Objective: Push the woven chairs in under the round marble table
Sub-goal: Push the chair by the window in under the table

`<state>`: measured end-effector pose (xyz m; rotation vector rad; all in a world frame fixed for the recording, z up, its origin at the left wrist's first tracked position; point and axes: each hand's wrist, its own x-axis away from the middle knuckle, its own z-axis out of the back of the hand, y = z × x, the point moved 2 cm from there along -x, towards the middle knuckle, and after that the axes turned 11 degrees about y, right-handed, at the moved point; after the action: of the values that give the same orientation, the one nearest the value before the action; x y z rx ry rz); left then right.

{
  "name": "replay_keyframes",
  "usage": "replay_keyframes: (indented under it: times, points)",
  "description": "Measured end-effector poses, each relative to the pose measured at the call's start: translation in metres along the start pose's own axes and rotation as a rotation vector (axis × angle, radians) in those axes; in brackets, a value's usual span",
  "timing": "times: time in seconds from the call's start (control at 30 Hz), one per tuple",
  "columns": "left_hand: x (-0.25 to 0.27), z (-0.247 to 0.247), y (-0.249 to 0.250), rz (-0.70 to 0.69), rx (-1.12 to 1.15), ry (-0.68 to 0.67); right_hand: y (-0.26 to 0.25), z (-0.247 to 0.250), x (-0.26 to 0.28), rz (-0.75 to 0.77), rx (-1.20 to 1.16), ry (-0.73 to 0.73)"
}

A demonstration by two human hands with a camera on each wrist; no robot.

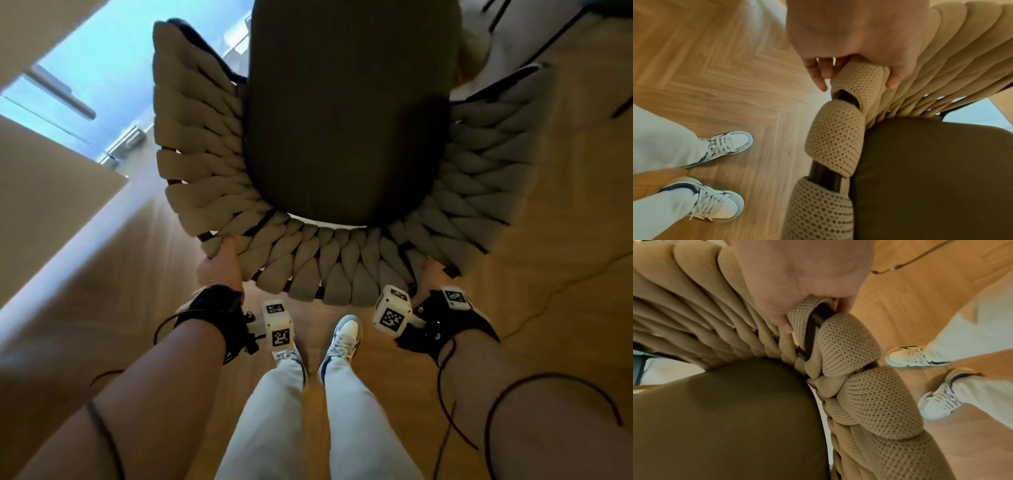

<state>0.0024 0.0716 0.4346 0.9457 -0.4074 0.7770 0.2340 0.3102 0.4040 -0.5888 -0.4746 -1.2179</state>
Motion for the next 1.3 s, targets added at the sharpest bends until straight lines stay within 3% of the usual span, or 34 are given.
replay_keyframes:
  times: [0.23,0.67,0.77,0.87,0.93,0.97,1.13,1.3]
  points:
    - [0.000,-0.025,0.036,-0.010,0.027,0.039,-0.032,0.049,-0.013,-0.051,0.033,0.001]
    - [-0.023,-0.116,0.162,-0.026,-0.056,0.062,-0.112,0.144,-0.096,-0.059,0.126,0.129]
    - [-0.028,-0.118,0.157,0.002,-0.027,0.038,-0.110,0.144,-0.099,-0.227,-0.081,0.166]
    - [-0.031,-0.122,0.150,0.036,-0.021,-0.021,-0.107,0.141,-0.102,-0.459,-0.495,0.205]
    - [-0.034,-0.124,0.158,0.031,0.023,0.024,-0.103,0.143,-0.099,-0.678,-0.771,0.297]
    - [-0.038,-0.125,0.169,0.016,0.044,0.057,-0.099,0.148,-0.103,-0.723,-0.802,0.331]
    - [-0.081,-0.132,0.227,-0.202,-0.021,0.055,-0.093,0.198,-0.137,-0.612,-0.816,0.451]
    - [-0.095,-0.132,0.232,-0.301,-0.138,0.011,-0.091,0.206,-0.153,-0.577,-0.763,0.439]
